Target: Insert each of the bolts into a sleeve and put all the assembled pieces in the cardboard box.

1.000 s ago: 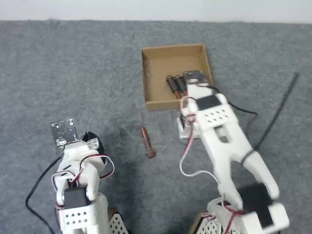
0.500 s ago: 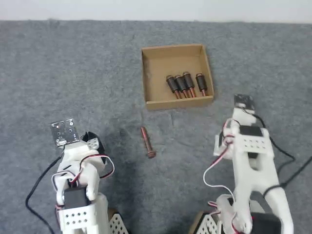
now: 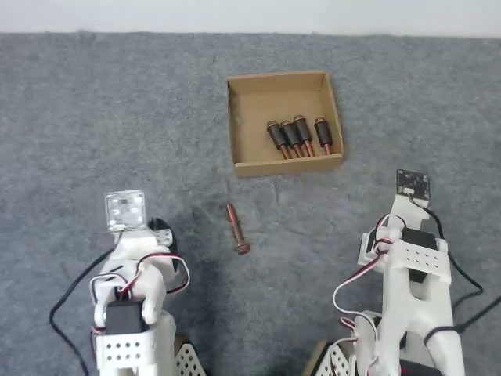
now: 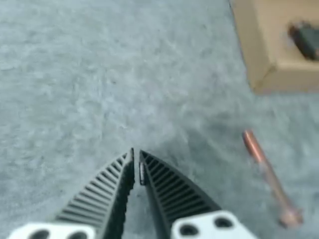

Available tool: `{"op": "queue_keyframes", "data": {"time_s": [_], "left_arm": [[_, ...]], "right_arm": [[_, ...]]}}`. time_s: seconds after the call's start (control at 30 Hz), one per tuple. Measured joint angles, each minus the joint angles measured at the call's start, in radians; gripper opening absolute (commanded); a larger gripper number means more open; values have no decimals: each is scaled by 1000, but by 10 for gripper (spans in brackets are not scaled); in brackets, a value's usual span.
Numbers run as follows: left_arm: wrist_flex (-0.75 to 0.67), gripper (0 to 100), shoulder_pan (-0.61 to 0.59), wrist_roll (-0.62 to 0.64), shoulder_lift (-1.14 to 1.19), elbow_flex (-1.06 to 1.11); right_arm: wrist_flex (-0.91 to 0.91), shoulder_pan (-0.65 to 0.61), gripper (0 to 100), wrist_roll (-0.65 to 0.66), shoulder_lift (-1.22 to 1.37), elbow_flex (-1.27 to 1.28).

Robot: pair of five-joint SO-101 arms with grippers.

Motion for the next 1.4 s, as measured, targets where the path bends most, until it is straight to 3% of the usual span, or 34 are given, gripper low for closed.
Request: {"op": "queue_keyframes", "data": {"time_s": [0.27, 0.57, 0.87, 1.03, 1.4], "left_arm": [[97, 12, -32, -64, 37, -226], [121, 12, -32, -74, 453, -585], [282, 12, 170, -71, 921, -870], [296, 12, 288, -84, 1155, -918], [215, 12, 554, -534, 1341, -919]], "right_arm": [[-2, 0, 7, 3, 0, 0], [-3, 0, 7, 3, 0, 0], [-3, 0, 7, 3, 0, 0], [-3, 0, 7, 3, 0, 0], [-3, 0, 7, 3, 0, 3]]}}
